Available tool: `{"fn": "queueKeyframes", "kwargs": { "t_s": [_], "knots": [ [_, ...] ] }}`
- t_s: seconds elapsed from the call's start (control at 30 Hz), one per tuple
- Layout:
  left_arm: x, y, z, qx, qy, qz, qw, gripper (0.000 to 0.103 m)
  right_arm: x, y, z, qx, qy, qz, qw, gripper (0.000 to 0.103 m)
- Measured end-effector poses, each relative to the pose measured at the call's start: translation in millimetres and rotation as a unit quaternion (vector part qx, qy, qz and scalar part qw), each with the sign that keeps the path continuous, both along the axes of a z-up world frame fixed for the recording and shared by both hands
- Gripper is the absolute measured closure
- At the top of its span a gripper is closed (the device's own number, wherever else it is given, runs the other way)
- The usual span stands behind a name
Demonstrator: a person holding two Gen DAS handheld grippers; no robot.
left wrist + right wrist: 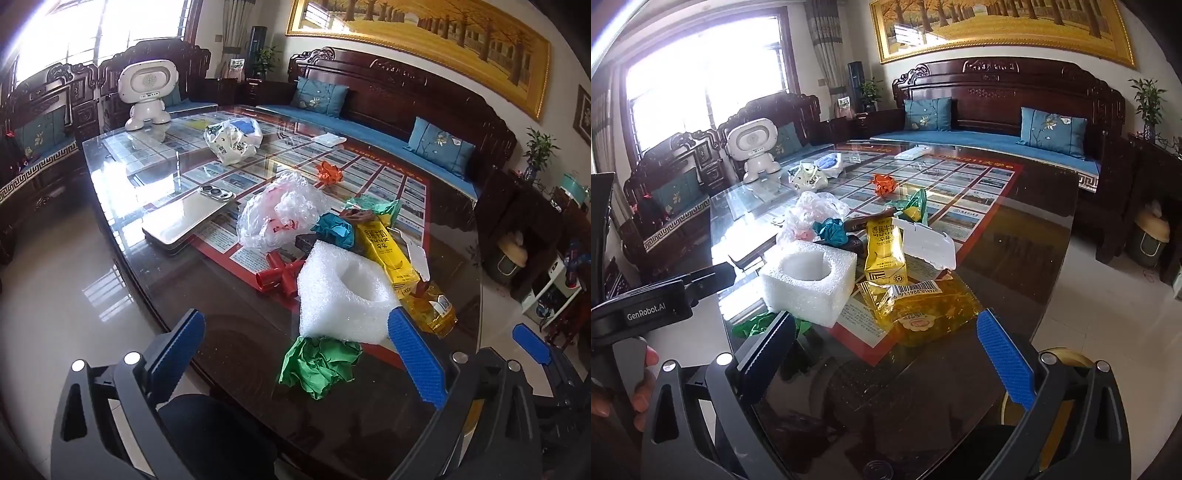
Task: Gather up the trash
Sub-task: 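Move both tools toward the trash on the glass table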
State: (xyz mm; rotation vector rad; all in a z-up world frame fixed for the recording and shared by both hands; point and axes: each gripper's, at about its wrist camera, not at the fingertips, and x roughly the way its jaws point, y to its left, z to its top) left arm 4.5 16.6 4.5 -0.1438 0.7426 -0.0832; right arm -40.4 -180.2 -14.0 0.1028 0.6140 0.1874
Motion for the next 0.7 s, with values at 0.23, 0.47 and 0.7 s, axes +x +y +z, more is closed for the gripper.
{"fn": "queueKeyframes", "kwargs": {
  "t_s": [0.23, 0.47, 0.7],
  "knots": [
    [-4.9, 6.5, -3.9, -0.054, 0.012, -0.046, 0.9974, 0.004, -7.5, -7.5, 0.4, 0.007, -0.016, 0.005, 1.000, 0.008],
    [-25.3, 20.8, -20.5, -0.077, -0.002, -0.025, 0.9967, 0.004, -16.0, -23.3, -3.9, 0.010, -0.033, -0.007, 0.999, 0.008],
    [-28.9, -2.5, -20.7, -0.029, -0.006, -0.064, 0.9975, 0.004, -13.5, -24.9, -11.5, 0.010, -0.018, -0.005, 1.000, 0.008]
  ]
}}
